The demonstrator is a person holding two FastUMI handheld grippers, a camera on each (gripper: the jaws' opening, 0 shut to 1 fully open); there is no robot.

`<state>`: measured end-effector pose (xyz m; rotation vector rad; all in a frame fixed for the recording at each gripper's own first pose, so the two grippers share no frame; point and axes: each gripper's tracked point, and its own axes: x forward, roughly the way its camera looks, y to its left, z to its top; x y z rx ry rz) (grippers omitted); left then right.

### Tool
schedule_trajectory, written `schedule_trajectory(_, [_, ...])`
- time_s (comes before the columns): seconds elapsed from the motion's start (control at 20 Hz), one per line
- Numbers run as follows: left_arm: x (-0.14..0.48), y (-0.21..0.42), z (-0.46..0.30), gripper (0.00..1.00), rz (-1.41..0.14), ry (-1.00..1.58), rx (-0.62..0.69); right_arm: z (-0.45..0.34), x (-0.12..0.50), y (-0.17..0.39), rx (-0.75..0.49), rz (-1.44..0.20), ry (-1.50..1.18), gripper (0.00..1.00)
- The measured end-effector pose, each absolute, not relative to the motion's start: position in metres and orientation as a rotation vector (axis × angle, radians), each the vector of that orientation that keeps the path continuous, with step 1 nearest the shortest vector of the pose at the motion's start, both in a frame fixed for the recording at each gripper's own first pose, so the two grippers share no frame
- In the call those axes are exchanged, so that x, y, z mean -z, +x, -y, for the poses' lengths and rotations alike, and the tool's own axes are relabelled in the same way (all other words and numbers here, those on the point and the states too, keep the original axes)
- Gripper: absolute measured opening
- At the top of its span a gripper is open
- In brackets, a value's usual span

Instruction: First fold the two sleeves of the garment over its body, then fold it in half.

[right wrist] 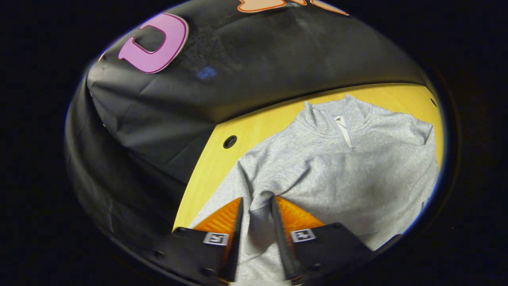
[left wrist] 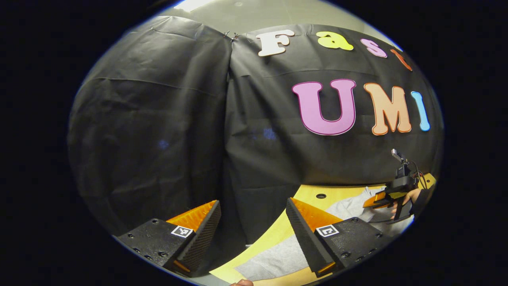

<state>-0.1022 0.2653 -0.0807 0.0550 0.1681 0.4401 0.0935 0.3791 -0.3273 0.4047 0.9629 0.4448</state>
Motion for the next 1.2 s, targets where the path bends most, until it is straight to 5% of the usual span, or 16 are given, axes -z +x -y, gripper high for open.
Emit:
schedule_trajectory(0.15, [0.094, -0.1, -0.263, 0.97, -0.185, 0.036, -0.427, -0.376, 0.307, 0.094, -0.468, -0.873, 0.356, 0.95])
schedule_trajectory(0.5, [0.152, -0.105, -0.272, 0.98, -0.284, -0.032, -0.426, -0.342, 0.263, 0.073, -0.487, -0.752, 0.276, 0.94])
schedule_trajectory(1.2, [0.303, -0.146, -0.266, 0.97, -0.663, -0.154, -0.401, -0.211, 0.171, 0.062, -0.328, -0.496, 0.156, 0.98])
